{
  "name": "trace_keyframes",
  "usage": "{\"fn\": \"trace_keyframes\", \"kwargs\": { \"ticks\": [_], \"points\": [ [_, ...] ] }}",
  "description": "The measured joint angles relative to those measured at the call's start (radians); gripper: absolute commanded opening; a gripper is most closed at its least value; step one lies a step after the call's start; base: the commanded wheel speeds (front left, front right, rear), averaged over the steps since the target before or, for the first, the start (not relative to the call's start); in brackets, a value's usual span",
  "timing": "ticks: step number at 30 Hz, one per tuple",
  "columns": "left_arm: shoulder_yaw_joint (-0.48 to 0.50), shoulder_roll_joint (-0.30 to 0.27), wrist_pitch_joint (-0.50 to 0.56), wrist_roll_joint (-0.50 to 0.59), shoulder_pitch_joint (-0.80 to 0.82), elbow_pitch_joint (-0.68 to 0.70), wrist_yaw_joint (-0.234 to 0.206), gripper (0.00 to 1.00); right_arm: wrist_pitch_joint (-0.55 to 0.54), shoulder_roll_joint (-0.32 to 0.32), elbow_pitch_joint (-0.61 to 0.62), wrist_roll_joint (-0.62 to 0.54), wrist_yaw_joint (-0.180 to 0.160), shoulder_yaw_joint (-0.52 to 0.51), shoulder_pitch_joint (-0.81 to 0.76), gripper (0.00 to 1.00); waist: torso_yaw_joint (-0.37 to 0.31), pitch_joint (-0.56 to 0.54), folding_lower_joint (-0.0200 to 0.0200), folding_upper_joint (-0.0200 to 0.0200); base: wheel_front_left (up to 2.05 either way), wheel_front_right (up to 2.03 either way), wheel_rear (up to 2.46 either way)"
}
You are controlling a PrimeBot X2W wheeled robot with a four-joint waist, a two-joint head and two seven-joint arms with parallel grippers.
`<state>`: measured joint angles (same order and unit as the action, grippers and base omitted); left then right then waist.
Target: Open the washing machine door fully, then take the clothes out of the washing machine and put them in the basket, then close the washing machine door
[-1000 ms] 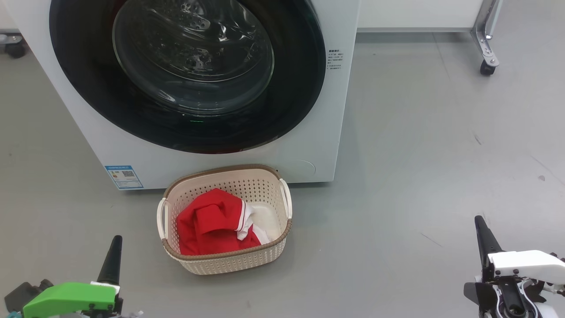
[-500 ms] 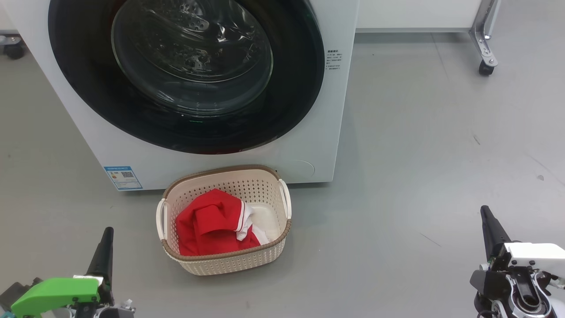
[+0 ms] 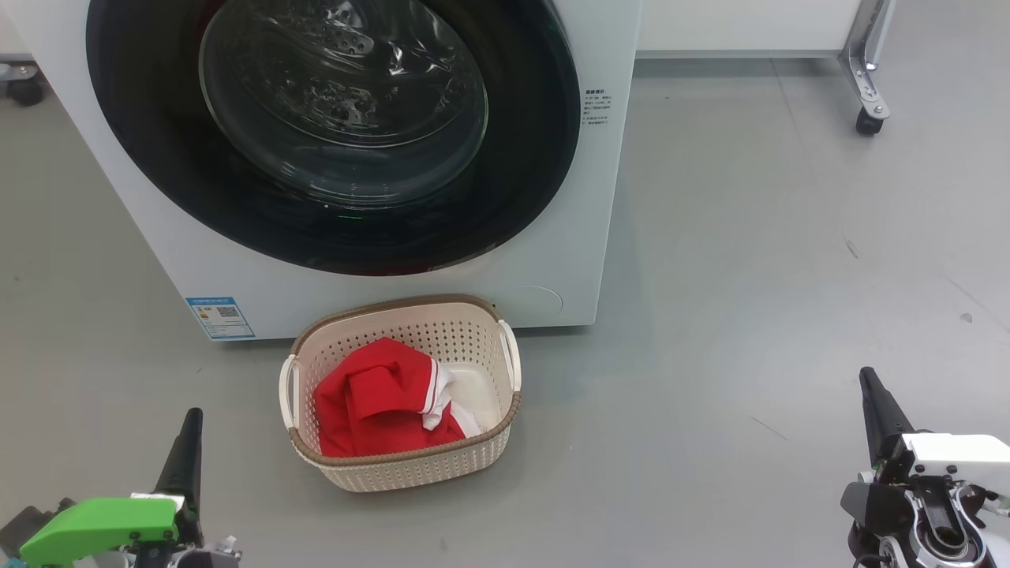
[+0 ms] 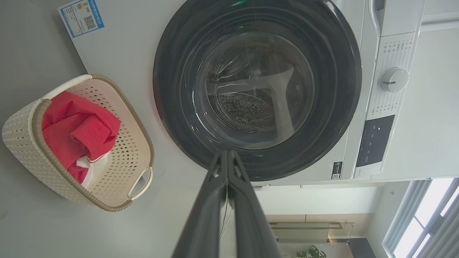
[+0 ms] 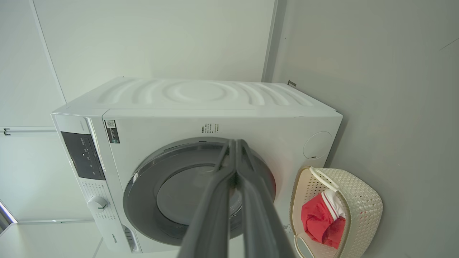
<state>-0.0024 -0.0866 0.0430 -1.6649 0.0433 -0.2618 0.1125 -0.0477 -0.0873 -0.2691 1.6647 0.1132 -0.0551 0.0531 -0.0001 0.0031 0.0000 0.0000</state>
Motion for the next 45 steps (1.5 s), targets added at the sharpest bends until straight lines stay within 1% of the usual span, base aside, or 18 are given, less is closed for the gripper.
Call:
{"fn": "trace_keyframes", "kwargs": {
  "ticks": [4, 6, 45],
  "points": [
    [0.000, 0.000, 0.000, 0.000, 0.000, -0.002, 0.000, 0.00, 0.000, 0.000, -0.002, 0.000, 0.000, 0.000, 0.000, 0.00, 0.000, 0.000, 0.0000, 0.0000, 0.00, 0.00, 0.00],
    [0.000, 0.000, 0.000, 0.000, 0.000, -0.004, 0.007, 0.00, 0.000, 0.000, -0.002, 0.000, 0.000, -0.001, 0.000, 0.00, 0.000, 0.000, 0.0000, 0.0000, 0.00, 0.00, 0.00],
    [0.003, 0.000, 0.006, 0.000, 0.003, -0.014, 0.008, 0.00, -0.001, 0.000, -0.010, 0.000, 0.005, -0.004, 0.001, 0.00, 0.000, 0.000, 0.0000, 0.0000, 0.00, 0.00, 0.00]
  ]
}}
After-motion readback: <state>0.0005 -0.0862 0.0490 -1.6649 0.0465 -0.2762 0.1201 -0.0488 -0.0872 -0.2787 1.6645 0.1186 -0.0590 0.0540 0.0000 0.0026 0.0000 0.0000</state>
